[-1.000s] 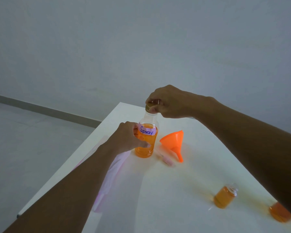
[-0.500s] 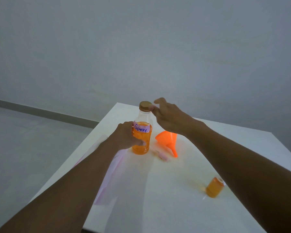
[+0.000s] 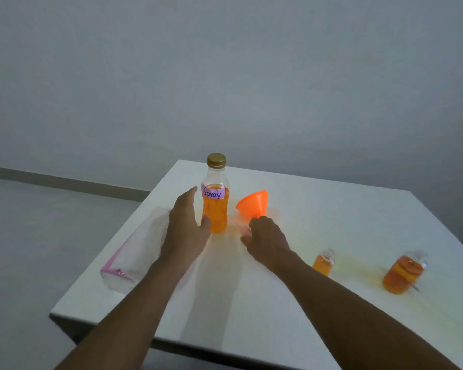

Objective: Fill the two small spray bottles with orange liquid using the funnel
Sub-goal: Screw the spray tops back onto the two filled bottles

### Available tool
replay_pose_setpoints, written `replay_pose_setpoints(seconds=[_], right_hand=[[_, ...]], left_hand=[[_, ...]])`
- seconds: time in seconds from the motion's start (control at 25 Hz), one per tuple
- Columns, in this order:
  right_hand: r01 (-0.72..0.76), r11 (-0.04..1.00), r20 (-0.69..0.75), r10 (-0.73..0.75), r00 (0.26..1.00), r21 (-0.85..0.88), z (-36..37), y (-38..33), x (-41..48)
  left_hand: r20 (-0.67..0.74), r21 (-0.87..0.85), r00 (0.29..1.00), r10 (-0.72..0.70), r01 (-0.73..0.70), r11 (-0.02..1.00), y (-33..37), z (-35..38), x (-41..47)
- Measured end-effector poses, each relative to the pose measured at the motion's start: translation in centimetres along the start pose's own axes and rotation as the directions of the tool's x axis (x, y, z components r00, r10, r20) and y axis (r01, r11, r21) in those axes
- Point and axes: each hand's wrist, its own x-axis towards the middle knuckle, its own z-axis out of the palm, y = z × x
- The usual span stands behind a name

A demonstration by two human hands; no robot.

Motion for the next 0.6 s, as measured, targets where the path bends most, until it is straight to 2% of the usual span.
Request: replay_pose_setpoints(seconds=[0.08,0.2,0.4,0.52,0.6], right_hand=[[-0.023,0.999,-0.038,0.025,0.999,0.034,0.2,0.2,-0.2],[-0.017,1.0,-0.085,0.019,0.996,0.026,-0.1,0.8,-1.0],[0.036,0.988,-0.217,-0.003,0.976,0.149,-2.7,1.9,-4.7],[0.096,0.968,-0.34,-0.012,0.94,0.233,-6.2,2.9,-7.2],[0.098,0.933,-0.406,0.055,0.912,0.346,-10.1,4.1,-9.0]], left_hand=[[-0.103,-0.007,0.987,0.125,-0.126,0.992,-0.8,0.8,-2.6],[-0.068,0.073,0.969,0.236,-0.231,0.97,-1.9,2.6,-5.0],[0.139,0.135,0.971,0.193,-0.212,0.968,-3.3,5.7,-8.1],[0.166,0.123,0.96,0.225,-0.247,0.961,-3.5,6.7,-9.1],[0.178,0.077,0.953,0.247,-0.263,0.962,-2.8,7.2,-9.6]])
